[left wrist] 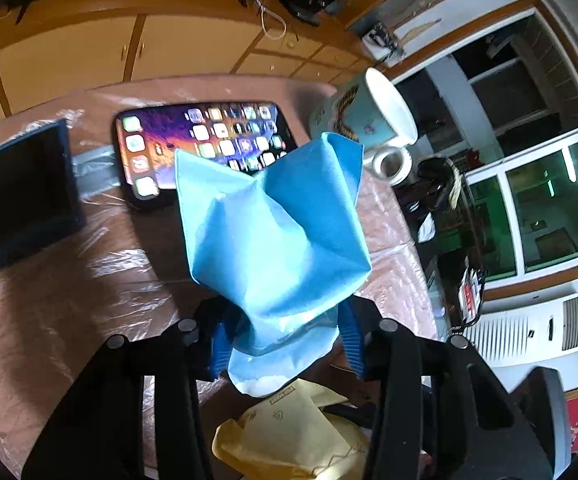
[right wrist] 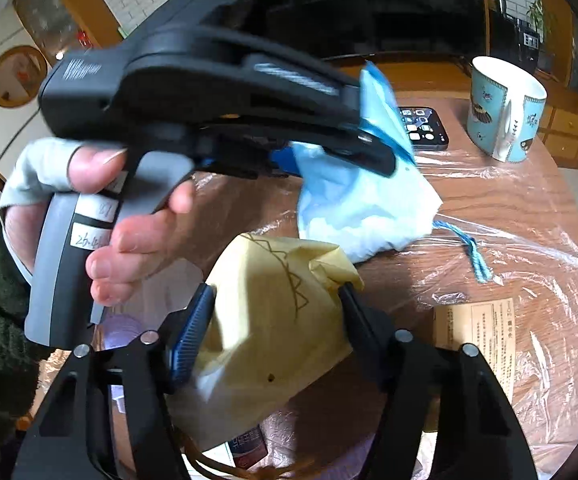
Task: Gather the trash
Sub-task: 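Grasp the blue cloth with the left tool while the right tool grasps the yellow paper bag, then carry the blue cloth and yellow bag down toward the black trash bin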
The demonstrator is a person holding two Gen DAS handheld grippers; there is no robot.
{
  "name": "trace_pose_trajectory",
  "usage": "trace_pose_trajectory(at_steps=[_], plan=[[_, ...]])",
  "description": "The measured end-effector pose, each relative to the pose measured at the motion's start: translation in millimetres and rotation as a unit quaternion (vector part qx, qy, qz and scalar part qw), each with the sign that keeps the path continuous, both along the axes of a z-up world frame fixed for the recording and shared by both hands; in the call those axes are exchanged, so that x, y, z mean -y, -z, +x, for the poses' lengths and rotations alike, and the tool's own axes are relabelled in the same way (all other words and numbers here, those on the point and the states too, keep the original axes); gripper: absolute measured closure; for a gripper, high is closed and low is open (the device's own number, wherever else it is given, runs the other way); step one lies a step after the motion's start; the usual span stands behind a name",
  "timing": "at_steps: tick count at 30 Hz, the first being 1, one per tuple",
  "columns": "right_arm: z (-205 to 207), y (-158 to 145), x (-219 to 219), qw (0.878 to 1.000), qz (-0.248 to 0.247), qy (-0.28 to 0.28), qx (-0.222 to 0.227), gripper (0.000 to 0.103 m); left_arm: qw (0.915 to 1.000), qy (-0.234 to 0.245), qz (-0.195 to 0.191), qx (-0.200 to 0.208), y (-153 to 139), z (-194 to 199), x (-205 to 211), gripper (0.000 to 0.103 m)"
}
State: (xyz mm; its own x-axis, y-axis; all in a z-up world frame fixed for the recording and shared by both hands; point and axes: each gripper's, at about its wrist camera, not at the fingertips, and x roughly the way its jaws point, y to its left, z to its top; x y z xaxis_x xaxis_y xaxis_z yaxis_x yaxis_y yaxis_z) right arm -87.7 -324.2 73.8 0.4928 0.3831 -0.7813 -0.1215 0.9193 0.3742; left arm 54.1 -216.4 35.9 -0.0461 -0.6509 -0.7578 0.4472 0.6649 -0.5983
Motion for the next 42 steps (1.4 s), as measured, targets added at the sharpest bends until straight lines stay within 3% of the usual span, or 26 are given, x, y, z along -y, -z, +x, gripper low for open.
trace_pose_trajectory(at_steps=[4, 11, 14, 15, 16, 17, 19, 24, 30, 39, 41, 42], plan=[[-7, 2, 13, 1.0, 0.028, 0.002, 0.007, 0.045, 0.9985, -0.033, -0.037, 0.023, -18, -3, -24, 0.058], [1, 2, 56, 0.997, 0.071, 0.018, 0.01, 0.055, 0.9901, -0.106, -0.066, 0.064, -43, -16, -74, 0.058], [-1, 3, 58, 0.999, 0.045, 0.021, 0.001, 0.058, 0.9874, -0.12, -0.065, 0.081, -49, -26, -92, 0.058], [1, 4, 60, 0.999, 0.035, 0.02, -0.005, 0.055, 0.987, -0.121, -0.063, 0.085, -50, -31, -98, 0.058], [2, 5, 58, 0.999, 0.027, 0.018, -0.013, 0.043, 0.9867, -0.123, -0.058, 0.089, -52, -34, -102, 0.058], [3, 3, 55, 1.0, 0.015, 0.019, -0.014, 0.038, 0.986, -0.126, -0.053, 0.095, -52, -37, -106, 0.058], [6, 4, 54, 0.999, 0.006, 0.027, -0.035, 0.011, 0.9849, -0.135, -0.051, 0.095, -51, -43, -117, 0.058], [17, 7, 43, 0.997, -0.048, 0.025, -0.058, 0.009, 0.9808, -0.159, -0.064, 0.093, -50, -48, -142, 0.058], [21, 6, 24, 0.992, -0.111, 0.015, -0.048, 0.006, 0.9785, -0.17, -0.065, 0.097, -57, -49, -158, 0.058], [22, 15, -3, 0.99, -0.131, 0.02, -0.044, 0.004, 0.9759, -0.177, -0.071, 0.106, -59, -57, -175, 0.057], [23, 13, -7, 0.99, -0.133, 0.02, -0.033, 0.007, 0.9757, -0.177, -0.072, 0.106, -59, -59, -176, 0.057], [24, 14, -10, 0.991, -0.133, 0.016, -0.023, 0.016, 0.9757, -0.177, -0.073, 0.106, -59, -60, -177, 0.057]])
